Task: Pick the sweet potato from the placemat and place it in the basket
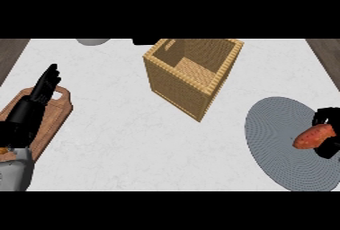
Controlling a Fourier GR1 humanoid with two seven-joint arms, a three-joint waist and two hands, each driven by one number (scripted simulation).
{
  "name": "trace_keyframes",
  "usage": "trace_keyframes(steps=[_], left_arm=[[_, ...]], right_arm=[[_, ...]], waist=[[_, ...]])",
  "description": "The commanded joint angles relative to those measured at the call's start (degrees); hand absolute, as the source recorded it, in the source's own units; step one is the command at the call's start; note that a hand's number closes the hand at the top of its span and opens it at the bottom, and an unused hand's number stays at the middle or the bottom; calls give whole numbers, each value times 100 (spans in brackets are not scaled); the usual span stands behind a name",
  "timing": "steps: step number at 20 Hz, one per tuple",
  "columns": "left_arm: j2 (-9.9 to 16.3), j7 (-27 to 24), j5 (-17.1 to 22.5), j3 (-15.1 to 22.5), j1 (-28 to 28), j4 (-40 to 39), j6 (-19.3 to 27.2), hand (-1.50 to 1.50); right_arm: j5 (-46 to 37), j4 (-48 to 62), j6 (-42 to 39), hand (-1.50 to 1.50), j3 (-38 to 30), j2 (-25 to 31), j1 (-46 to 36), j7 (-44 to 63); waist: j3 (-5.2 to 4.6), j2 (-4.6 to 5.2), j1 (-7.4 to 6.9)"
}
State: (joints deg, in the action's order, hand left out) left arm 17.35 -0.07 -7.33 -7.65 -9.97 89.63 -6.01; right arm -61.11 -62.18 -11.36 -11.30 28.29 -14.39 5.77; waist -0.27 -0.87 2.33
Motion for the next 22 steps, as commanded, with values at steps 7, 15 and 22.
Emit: trace_keyframes(steps=[7,15,22], left_arm=[[1,140,20,-9,-27,40,-27,0],[-168,168,5,171,136,412,-47,0],[-244,-18,-167,249,-61,79,9,0]], right_arm=[[1015,-2625,1228,150,-876,-1184,-673,1248],[1592,-4862,-126,150,-588,-1127,-1687,2774],[1993,-4166,-1009,150,-203,-1162,-3938,4239]], waist=[[15,-44,-7],[18,23,-181],[18,66,-286]])
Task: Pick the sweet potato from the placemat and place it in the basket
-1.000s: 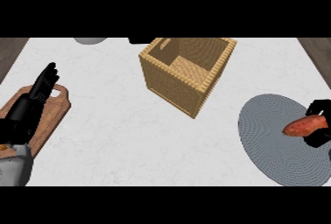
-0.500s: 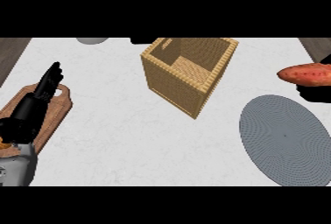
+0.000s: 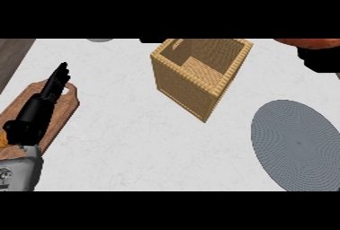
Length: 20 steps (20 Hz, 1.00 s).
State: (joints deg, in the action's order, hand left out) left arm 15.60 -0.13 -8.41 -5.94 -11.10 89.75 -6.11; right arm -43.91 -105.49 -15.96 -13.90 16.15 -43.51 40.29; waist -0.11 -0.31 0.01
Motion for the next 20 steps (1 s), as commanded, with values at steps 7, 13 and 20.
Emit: trace_keyframes(steps=[7,13,20], left_arm=[[66,-9,94,-61,64,53,-214,0],[15,-116,91,-165,-267,-341,-139,0],[81,2,-23,-131,-272,-192,-170,0]], right_arm=[[-22,1844,-127,150,528,-409,-2332,1162],[36,3178,26,150,400,-664,-3018,1319],[70,3913,-142,150,458,-1018,-3335,1909]], waist=[[5,36,-117],[4,55,-84],[6,29,-46]])
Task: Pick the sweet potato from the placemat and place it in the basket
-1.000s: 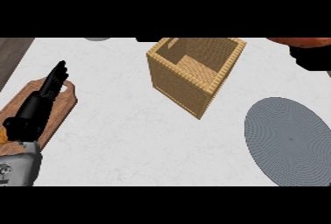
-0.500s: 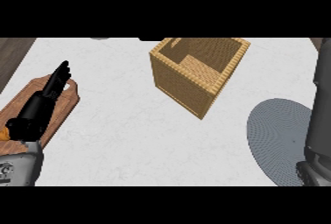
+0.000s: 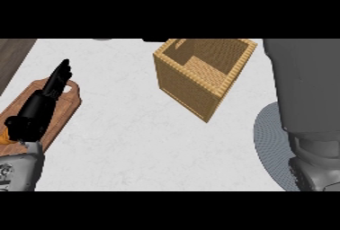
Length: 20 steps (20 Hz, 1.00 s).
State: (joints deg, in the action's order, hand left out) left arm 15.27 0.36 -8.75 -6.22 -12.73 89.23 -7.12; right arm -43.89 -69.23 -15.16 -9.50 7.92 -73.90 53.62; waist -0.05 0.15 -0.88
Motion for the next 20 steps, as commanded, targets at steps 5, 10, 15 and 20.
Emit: trace_keyframes(steps=[5,10,15,20], left_arm=[[-210,75,-85,159,320,357,98,0],[-231,-21,-240,176,166,182,197,0],[35,30,60,-103,223,203,-137,0],[-124,-85,-143,-54,-95,-257,76,0]], right_arm=[[-386,1026,-646,150,424,-39,-445,768],[-628,1360,-747,150,723,216,-132,165],[-172,1363,-1231,-150,395,216,-199,123],[48,1191,-951,-150,212,-37,-87,108]], waist=[[-3,-29,-33],[0,-4,17],[2,-17,29],[2,-13,72]])
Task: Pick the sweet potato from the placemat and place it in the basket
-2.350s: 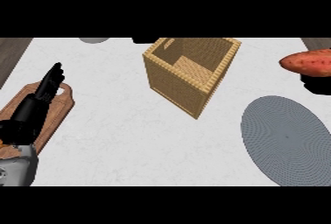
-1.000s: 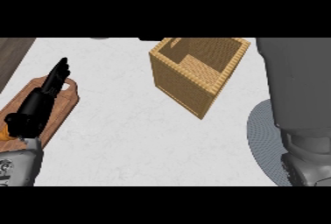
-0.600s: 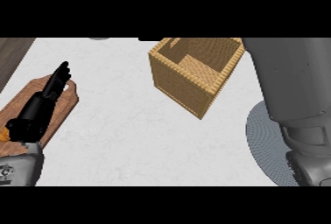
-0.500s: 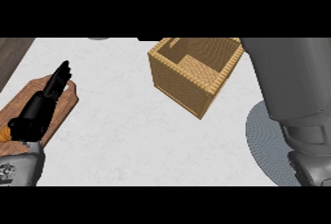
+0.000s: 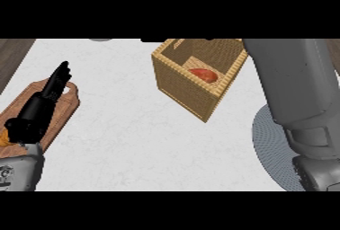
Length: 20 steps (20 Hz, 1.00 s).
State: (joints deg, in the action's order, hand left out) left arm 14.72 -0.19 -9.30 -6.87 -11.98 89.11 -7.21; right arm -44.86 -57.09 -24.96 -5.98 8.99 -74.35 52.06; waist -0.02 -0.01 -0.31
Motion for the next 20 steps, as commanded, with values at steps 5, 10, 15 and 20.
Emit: trace_keyframes(steps=[5,10,15,20], left_arm=[[-51,-76,-118,48,39,39,51,0],[-32,96,13,-40,36,129,-1,0],[7,-72,87,-94,67,5,-105,0],[52,-6,101,-159,305,196,-118,0]], right_arm=[[190,-278,941,-150,-516,-134,-99,23],[32,-804,2406,-150,-1073,58,141,-76],[-316,-1033,3257,-150,-1246,112,284,322],[52,-2071,3199,-150,-1805,783,1194,27]], waist=[[2,3,-4],[9,-7,28],[0,-4,23],[6,-44,116]])
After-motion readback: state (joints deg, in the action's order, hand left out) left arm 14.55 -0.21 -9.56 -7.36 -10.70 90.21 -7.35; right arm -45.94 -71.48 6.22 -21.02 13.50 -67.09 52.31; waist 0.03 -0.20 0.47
